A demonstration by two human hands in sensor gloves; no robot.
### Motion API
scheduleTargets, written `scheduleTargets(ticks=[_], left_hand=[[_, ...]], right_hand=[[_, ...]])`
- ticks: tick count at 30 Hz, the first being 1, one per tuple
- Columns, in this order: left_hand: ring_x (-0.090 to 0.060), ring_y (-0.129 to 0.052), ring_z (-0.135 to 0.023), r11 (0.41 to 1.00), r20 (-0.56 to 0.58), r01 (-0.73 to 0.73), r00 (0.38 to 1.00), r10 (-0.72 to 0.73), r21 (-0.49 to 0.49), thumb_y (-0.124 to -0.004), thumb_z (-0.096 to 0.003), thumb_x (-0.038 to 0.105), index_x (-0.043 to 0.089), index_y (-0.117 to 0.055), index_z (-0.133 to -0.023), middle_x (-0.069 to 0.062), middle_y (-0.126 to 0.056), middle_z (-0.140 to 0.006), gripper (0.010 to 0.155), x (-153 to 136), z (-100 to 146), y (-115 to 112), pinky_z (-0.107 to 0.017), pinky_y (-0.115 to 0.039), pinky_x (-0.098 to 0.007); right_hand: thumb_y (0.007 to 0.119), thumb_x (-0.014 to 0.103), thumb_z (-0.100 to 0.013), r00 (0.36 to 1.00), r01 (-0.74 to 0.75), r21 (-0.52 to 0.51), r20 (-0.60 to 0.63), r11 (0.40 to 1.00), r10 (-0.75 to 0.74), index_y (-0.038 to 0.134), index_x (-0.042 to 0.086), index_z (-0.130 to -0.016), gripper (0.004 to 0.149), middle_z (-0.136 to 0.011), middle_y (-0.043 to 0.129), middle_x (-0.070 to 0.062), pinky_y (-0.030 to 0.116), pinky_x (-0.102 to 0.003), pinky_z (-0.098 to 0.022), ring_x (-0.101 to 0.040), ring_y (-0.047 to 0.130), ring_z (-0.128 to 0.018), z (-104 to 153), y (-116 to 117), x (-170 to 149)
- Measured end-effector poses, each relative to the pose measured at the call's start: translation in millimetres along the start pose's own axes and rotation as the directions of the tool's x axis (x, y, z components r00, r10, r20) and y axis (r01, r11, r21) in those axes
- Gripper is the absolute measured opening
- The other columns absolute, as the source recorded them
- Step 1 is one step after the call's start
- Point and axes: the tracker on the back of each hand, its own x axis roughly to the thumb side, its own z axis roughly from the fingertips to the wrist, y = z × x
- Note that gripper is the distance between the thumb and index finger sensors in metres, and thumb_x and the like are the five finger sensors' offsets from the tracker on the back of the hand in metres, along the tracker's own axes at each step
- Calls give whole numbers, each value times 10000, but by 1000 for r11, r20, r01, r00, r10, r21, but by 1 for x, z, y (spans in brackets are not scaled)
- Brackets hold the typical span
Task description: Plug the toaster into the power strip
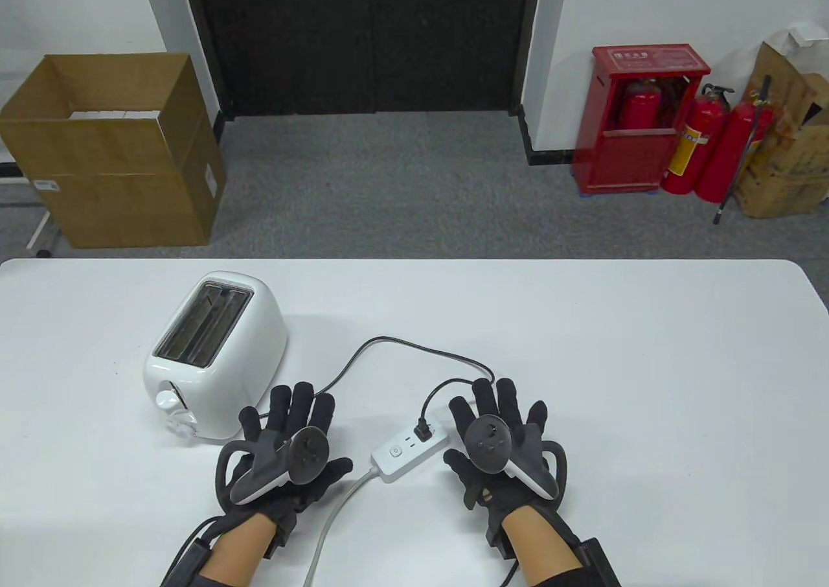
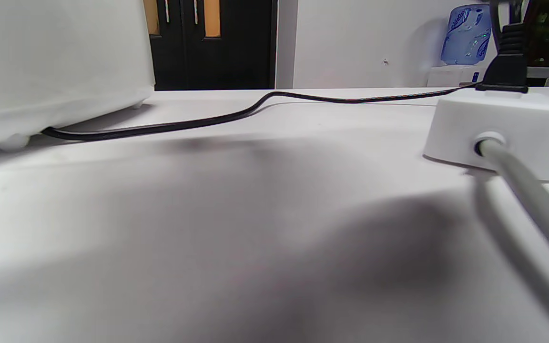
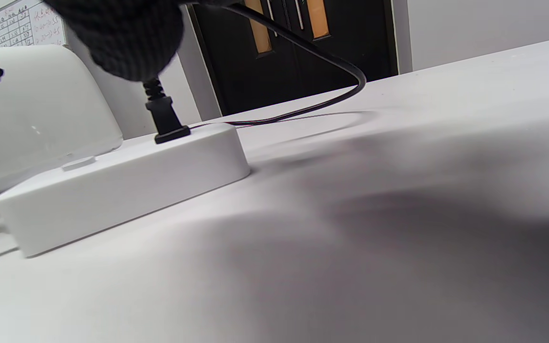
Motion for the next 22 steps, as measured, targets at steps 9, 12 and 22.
scheduleTargets(ticks=[9,12,22], left_hand=[[-426,-80,-1108,1000,-14,-5,1000,5,-4,-563,-405,748,310,-110,-1112,-73,-93,-1217,947,-2,1,0,-626,-161,-769],[-427,-82,-1109,1000,-16,-1,1000,1,-3,-565,-407,748,308,-110,-1112,-75,-94,-1217,948,-2,1,0,-627,-163,-768],[-426,-86,-1109,1000,-24,3,1000,-3,-9,-567,-407,747,307,-116,-1113,-75,-99,-1217,946,-4,1,0,-627,-166,-767]], right_hand=[[724,547,-421,1000,-5,8,4,1000,5,360,383,-1073,764,-1197,130,9,20,-717,-605,-299,-84,-1019,-1,0,1],[722,546,-423,1000,-7,11,3,1000,6,366,380,-1073,759,-1197,134,7,22,-717,-605,-300,-82,-1019,-1,0,1],[721,541,-425,1000,-9,20,-4,1000,9,375,370,-1074,755,-1198,150,1,25,-717,-605,-305,-75,-1021,0,1,2]])
